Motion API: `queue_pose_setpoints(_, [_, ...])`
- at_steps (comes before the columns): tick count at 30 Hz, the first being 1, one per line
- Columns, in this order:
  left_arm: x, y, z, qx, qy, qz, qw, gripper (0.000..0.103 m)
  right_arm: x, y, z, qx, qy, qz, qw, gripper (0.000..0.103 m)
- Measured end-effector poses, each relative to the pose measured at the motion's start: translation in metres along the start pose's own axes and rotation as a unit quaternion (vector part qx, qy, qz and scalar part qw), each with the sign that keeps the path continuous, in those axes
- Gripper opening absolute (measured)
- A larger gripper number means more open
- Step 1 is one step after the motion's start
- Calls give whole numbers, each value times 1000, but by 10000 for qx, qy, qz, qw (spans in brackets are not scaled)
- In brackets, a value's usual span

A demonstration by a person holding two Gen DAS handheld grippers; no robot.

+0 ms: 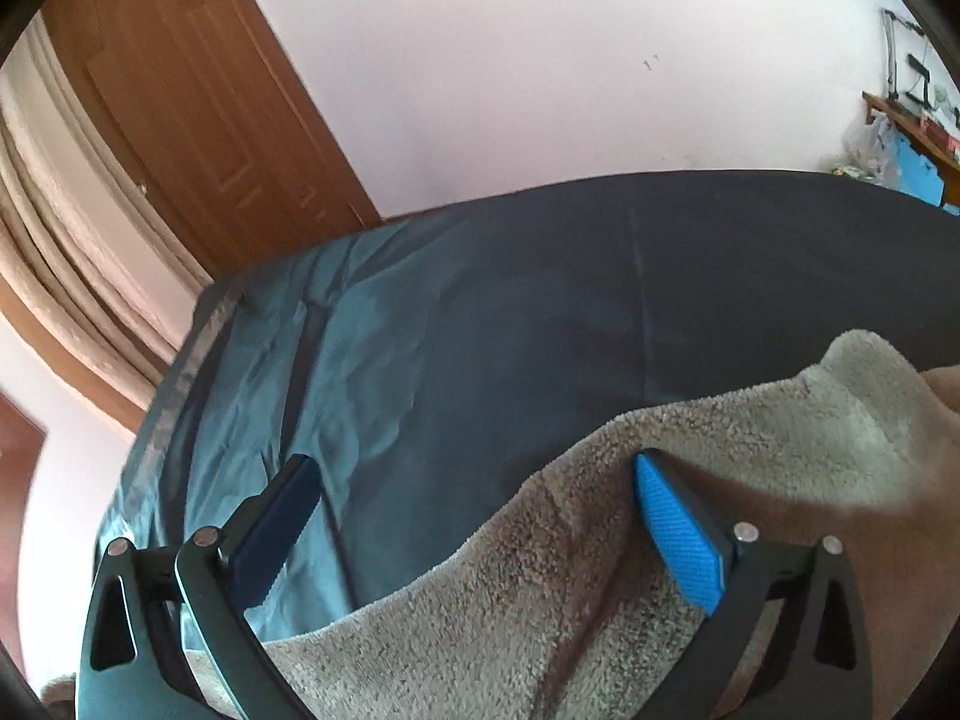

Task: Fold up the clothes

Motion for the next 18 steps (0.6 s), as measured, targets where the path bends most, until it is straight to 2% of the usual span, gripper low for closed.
queue_pose_setpoints(3, [-3, -5, -2, 158, -104, 174, 9997, 103, 1, -1, 3, 10, -11, 2, 10000, 102])
queue_pose_setpoints(9, [-29, -11, -20, 581, 26, 66, 9983, 103, -2, -1, 1, -26, -26, 38, 10000, 102])
queue_pose_setpoints(12, [-76, -13, -48, 985, -290, -138, 9946, 103, -16, 1, -8, -246, -31, -90, 9997, 102])
queue_pose_setpoints(15, [-126, -8, -96, 1207, -488, -486, 9903, 103, -58, 14, -23, -596, -258, -23, 9979, 102])
queue_pose_setpoints(18, [-150, 1, -147, 1155, -407, -854, 9888, 103, -104, 39, -57, -1111, -260, 437, 9925, 102])
Point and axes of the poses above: each gripper's, at about its wrist camera, not at the fingertips, and x roughly the way its jaws point, y to its left, z to its top, the point moved 10 cm from there along x, roughly the way its jaws point, and after that the axes turned 5 degrees about x, right-handed, at the moved point
